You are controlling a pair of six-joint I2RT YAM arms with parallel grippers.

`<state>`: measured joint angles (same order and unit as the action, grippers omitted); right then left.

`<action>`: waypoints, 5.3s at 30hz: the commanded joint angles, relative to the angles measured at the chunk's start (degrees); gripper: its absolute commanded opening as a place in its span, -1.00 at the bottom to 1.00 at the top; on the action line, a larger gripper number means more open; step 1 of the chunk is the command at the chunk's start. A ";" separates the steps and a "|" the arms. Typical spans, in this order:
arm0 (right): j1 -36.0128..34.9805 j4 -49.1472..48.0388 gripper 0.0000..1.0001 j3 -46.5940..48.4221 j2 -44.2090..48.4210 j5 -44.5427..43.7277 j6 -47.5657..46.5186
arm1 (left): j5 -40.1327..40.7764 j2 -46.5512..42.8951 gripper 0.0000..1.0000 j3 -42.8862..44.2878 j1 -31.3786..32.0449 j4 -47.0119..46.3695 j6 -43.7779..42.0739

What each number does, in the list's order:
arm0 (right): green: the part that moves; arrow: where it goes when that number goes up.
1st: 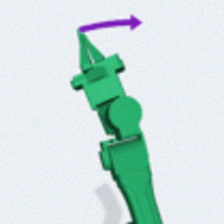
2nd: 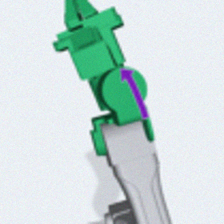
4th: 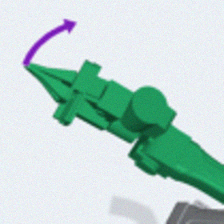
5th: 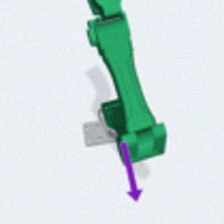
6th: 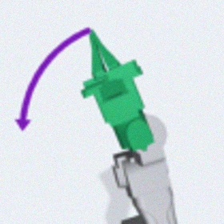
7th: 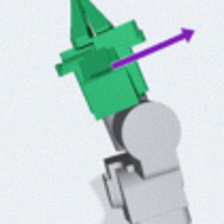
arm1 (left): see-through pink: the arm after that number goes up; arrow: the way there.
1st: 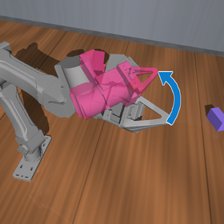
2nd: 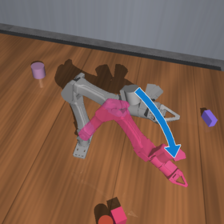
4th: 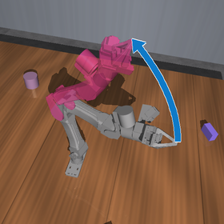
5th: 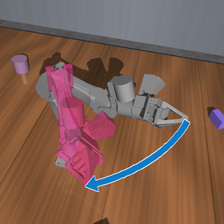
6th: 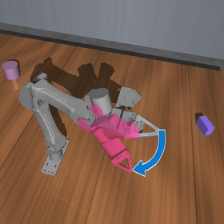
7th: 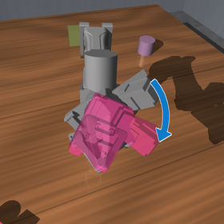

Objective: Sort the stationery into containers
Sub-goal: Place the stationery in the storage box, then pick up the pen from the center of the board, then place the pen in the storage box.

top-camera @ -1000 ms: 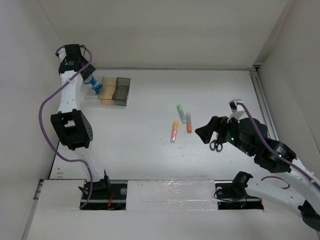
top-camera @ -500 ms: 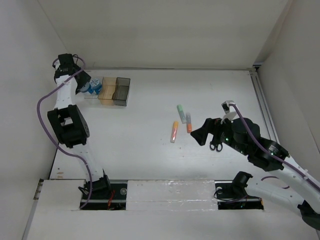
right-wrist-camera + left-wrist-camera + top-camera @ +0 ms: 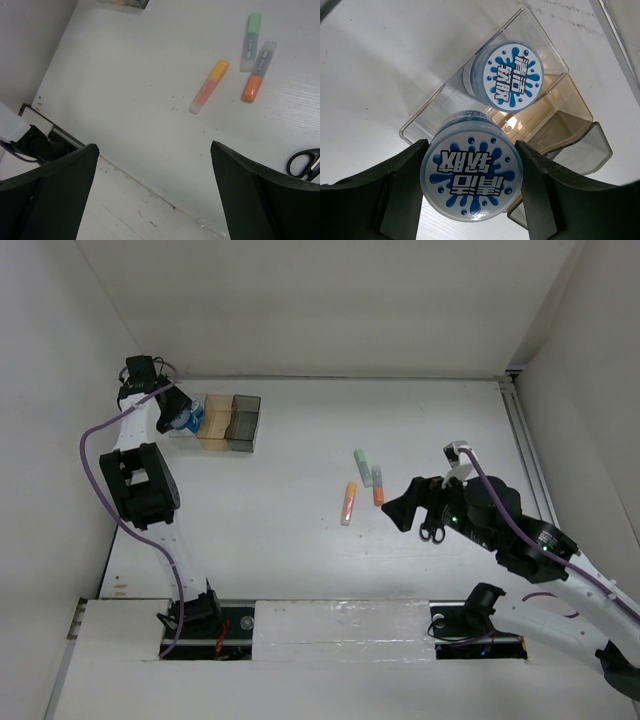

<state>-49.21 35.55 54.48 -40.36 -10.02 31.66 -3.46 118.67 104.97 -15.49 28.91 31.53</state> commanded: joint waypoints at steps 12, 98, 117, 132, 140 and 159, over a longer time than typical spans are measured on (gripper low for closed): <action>-0.45 -3.03 1.00 -0.69 0.63 0.53 -0.99 | 3.73 -0.11 -1.00 2.52 -0.16 -0.08 -0.24; -0.45 12.97 1.00 8.98 5.55 -8.96 1.74 | 26.32 -15.14 0.99 -33.08 72.62 -8.25 10.22; -0.45 11.38 1.00 6.78 7.93 -7.21 2.27 | 24.82 -2.57 0.38 -22.88 69.19 -6.58 5.91; -0.45 7.96 1.00 5.20 7.40 -7.12 2.27 | 30.81 -10.29 -1.00 -22.10 62.53 0.98 4.97; -0.45 4.09 1.00 2.56 6.26 -4.57 2.79 | 18.43 -17.69 -1.00 -9.10 33.72 1.50 0.55; -0.45 -2.68 1.00 -0.95 2.31 -0.61 1.65 | 3.73 5.43 -1.00 17.03 10.74 6.34 -11.84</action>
<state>-49.21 36.38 53.08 -37.76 -11.51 34.09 4.78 124.90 122.96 -6.07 36.45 21.89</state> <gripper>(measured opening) 0.999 0.190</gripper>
